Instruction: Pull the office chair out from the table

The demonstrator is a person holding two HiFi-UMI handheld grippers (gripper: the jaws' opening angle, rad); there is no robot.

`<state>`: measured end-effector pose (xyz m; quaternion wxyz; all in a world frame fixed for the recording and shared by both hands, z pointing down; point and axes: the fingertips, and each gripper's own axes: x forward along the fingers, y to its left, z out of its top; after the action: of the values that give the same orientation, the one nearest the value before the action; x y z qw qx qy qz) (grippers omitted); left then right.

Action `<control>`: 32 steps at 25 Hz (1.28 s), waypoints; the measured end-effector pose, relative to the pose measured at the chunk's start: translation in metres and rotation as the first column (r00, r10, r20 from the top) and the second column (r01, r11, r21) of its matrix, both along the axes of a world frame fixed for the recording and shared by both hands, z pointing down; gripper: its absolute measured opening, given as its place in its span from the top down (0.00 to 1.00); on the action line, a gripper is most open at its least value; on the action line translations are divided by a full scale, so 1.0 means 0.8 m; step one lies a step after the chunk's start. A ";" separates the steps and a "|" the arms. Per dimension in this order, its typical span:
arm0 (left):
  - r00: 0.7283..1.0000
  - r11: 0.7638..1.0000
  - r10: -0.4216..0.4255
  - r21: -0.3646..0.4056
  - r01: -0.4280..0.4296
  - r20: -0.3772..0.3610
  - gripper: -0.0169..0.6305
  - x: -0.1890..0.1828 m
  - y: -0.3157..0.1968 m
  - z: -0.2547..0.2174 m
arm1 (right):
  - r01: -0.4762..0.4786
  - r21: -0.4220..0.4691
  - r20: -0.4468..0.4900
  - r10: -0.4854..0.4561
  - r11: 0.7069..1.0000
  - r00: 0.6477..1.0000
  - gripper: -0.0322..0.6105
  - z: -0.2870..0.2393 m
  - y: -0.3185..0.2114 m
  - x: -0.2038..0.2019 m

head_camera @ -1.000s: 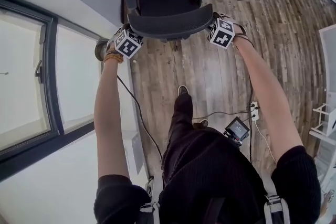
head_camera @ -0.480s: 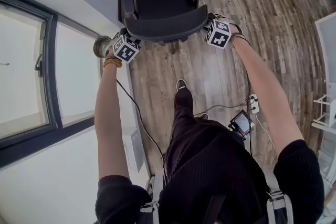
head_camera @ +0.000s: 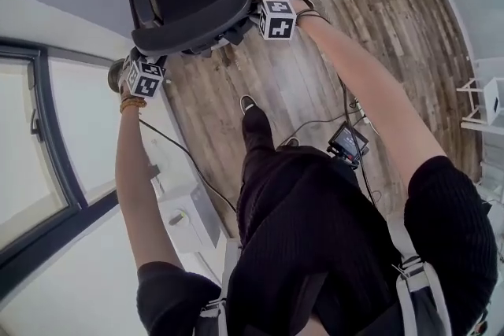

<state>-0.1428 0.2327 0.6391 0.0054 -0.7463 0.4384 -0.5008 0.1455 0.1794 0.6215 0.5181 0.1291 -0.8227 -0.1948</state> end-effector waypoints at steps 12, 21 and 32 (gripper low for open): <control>0.978 0.949 -0.055 0.294 0.114 -0.203 0.47 -0.005 0.094 -0.093 | -0.098 0.067 0.458 0.057 0.993 0.887 0.68 -0.121 0.056 0.026; 0.834 0.779 0.000 0.523 0.346 -0.551 0.58 0.134 0.180 -0.257 | -0.254 0.032 0.891 0.088 0.967 0.446 0.69 -0.316 0.180 0.033; 0.721 0.661 -0.043 0.522 0.540 -0.692 0.65 0.195 0.210 -0.308 | -0.327 -0.060 0.950 0.154 0.943 0.270 0.72 -0.329 0.256 -0.021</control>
<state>0.0131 0.4004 0.3925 0.0526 -0.7222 0.6896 -0.0144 0.1289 0.3844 0.3579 -0.0501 0.3795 -0.9218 -0.0613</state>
